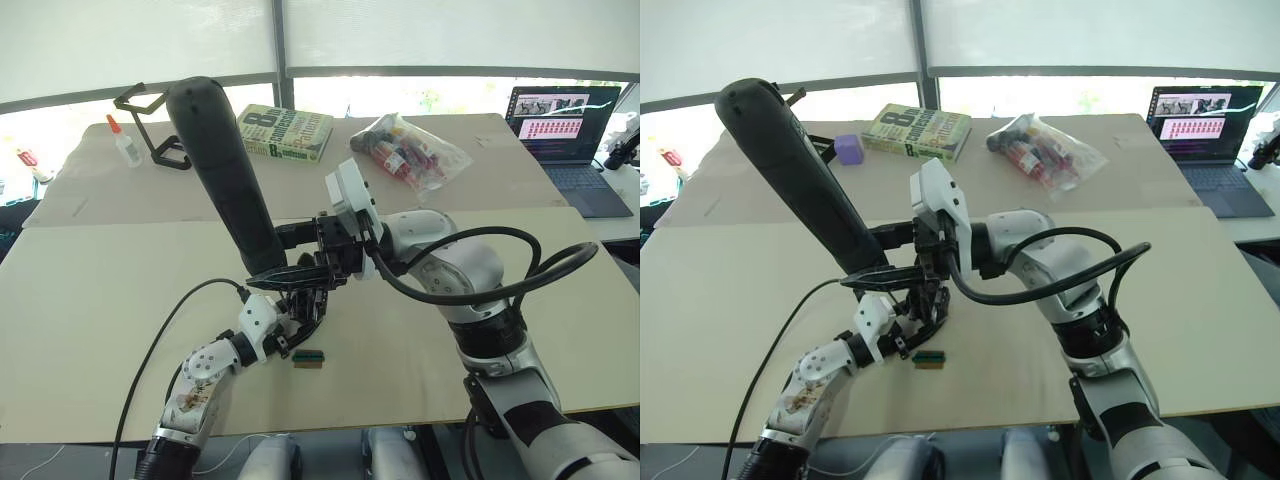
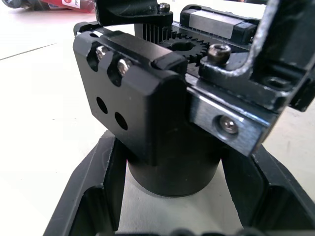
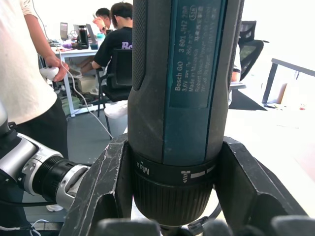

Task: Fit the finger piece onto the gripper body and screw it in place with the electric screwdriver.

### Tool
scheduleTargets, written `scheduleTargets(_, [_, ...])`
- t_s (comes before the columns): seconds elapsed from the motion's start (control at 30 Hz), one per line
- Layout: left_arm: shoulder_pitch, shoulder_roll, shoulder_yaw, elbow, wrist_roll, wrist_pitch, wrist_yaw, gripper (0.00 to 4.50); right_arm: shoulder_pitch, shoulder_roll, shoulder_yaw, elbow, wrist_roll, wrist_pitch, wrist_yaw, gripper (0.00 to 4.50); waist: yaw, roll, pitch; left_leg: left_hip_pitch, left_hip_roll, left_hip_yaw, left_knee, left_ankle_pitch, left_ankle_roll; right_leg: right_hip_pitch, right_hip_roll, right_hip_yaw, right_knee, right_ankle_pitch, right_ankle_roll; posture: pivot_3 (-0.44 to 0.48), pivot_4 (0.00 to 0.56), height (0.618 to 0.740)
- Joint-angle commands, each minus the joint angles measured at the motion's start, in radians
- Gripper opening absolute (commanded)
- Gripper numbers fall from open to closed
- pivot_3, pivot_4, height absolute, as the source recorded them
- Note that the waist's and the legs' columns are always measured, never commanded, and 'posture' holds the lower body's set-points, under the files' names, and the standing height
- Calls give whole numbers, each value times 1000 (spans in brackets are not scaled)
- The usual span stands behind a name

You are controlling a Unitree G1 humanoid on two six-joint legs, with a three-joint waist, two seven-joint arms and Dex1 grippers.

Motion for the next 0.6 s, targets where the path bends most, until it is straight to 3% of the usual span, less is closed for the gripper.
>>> scheduleTargets(0.03, [23,-9,-33,35,4,32,-3,2298,-23,0,-28,-30,7,-31,2,1954,0,0,0,0,0,0,0,0,0,0,0,0,0,0,0,0,150,740])
scheduleTargets(0.6, [27,-7,-33,12,0,56,2,2298,-9,-7,0,-24,-38,-38,13,1954,0,0,0,0,0,0,0,0,0,0,0,0,0,0,0,0,150,740])
